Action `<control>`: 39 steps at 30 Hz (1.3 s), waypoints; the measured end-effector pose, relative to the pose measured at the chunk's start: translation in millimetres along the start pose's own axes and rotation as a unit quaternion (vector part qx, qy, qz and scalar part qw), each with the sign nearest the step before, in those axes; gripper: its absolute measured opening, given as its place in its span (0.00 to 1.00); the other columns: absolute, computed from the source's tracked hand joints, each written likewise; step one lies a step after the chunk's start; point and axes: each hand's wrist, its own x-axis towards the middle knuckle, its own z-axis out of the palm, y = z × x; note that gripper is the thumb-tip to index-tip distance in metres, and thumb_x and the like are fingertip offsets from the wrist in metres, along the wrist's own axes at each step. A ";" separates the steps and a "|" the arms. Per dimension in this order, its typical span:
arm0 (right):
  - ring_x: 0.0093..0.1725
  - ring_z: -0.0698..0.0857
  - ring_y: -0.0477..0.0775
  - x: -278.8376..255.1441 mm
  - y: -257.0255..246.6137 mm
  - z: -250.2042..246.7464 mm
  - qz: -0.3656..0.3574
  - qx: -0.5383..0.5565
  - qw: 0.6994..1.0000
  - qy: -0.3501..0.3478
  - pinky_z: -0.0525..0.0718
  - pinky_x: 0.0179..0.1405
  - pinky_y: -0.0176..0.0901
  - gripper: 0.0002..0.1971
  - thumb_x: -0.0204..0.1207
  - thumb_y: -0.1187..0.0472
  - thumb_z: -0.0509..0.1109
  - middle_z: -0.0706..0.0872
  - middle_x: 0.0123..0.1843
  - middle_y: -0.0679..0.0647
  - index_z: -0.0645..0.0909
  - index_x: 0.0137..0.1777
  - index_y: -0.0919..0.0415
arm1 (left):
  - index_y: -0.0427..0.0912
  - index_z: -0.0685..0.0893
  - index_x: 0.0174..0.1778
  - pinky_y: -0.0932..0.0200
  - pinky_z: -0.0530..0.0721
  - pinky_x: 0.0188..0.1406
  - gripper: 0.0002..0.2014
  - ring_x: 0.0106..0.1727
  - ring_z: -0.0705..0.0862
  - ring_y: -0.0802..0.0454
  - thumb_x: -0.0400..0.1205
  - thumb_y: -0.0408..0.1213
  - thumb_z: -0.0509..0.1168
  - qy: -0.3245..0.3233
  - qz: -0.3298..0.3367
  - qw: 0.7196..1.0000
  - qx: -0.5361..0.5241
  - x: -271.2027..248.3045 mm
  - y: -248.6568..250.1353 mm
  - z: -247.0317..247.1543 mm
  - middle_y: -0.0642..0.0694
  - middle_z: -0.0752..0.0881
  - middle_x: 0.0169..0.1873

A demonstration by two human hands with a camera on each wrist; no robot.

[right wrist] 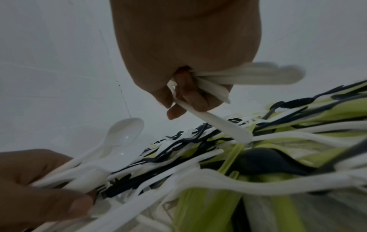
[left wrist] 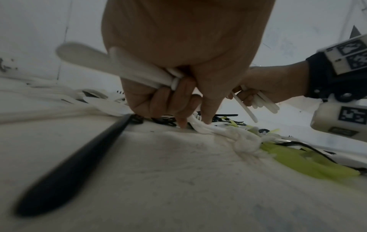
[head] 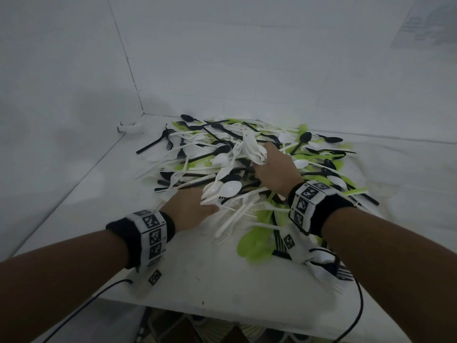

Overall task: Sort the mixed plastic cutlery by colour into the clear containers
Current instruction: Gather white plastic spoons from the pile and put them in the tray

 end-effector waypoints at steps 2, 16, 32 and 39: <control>0.42 0.88 0.59 -4.6 1.6 -1.4 0.000 0.005 1.000 -0.003 0.90 0.44 0.58 0.08 0.83 0.51 0.65 0.89 0.43 0.54 0.73 0.55 0.53 | 0.47 0.77 0.37 0.55 0.74 0.37 0.16 0.40 0.81 0.51 0.83 0.52 0.71 0.000 -0.012 1.000 -0.014 4.6 4.5 4.6 0.50 0.81 0.36; 0.31 0.78 0.54 -32.7 47.4 -32.1 0.043 -0.113 0.993 -0.011 0.68 0.29 0.43 0.17 0.82 0.55 0.63 0.78 0.30 0.51 0.69 0.31 0.55 | 0.38 0.74 0.50 0.57 0.73 0.29 0.09 0.33 0.76 0.51 0.84 0.39 0.65 0.231 0.008 0.959 -0.167 -3.0 52.1 -36.9 0.46 0.79 0.38; 0.39 0.84 0.60 -102.6 82.2 -85.6 0.124 -0.099 0.984 -0.084 0.80 0.37 0.50 0.19 0.84 0.46 0.69 0.85 0.39 0.59 0.80 0.45 0.64 | 0.36 0.67 0.57 0.47 0.72 0.23 0.08 0.27 0.74 0.45 0.92 0.39 0.55 0.213 0.259 0.919 -0.206 43.8 135.5 -15.3 0.43 0.76 0.33; 0.34 0.83 0.47 -135.8 82.3 -90.3 0.155 -0.067 0.947 -0.273 0.81 0.32 0.38 0.17 0.65 0.46 0.88 0.87 0.35 0.45 0.86 0.42 0.54 | 0.41 0.69 0.72 0.49 0.74 0.38 0.15 0.41 0.77 0.45 0.89 0.35 0.58 0.107 0.384 0.917 -0.016 34.6 155.5 8.7 0.47 0.78 0.48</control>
